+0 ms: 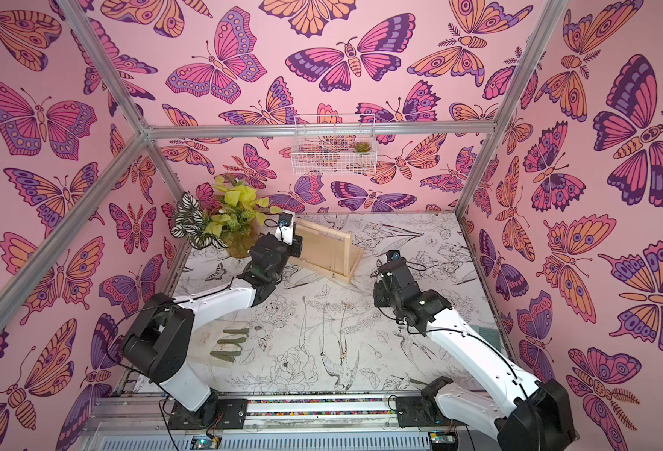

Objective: Take the necklace off the jewelry display stand
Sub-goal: Take off the necklace from the stand.

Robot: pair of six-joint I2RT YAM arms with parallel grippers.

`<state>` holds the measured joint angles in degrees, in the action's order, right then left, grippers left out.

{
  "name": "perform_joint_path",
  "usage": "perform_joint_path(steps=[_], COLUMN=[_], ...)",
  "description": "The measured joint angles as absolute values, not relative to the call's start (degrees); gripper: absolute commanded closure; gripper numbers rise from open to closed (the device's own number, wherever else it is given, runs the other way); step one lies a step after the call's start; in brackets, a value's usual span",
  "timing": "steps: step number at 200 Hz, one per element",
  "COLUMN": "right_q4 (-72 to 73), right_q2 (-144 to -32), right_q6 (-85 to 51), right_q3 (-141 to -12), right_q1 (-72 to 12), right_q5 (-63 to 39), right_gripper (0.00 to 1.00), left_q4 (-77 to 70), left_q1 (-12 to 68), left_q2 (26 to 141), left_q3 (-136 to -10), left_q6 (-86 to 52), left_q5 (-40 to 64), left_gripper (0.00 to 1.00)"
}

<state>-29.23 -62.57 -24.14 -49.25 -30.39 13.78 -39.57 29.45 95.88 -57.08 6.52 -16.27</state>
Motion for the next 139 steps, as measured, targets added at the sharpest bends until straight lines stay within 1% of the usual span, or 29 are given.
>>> perform_joint_path(steps=[28,62,99,139], right_q4=[-29.30,-29.32,-29.30,-29.30], right_q2=[-62.57,-62.57,-62.57,-62.59], right_q6=[-24.12,-24.12,-24.10,-24.03], right_q3=[-49.25,-49.25,-49.25,-49.25], right_q1=[-30.39,-30.39,-30.39,-30.39], right_q5=[13.50,12.88,12.29,11.40], right_gripper=[0.73,0.73,0.73,0.73], left_q4=[-34.20,-31.22,-29.28,-22.96], left_q1=[24.25,19.40,18.28,18.41], left_q2=[95.55,94.80,93.08,87.13], left_q3=[-59.07,-61.58,-62.06,-62.59], left_q6=[5.67,4.86,3.90,1.17], left_q5=[-16.05,-15.31,-12.47,-4.69], left_gripper=[1.00,1.00,1.00,1.00])
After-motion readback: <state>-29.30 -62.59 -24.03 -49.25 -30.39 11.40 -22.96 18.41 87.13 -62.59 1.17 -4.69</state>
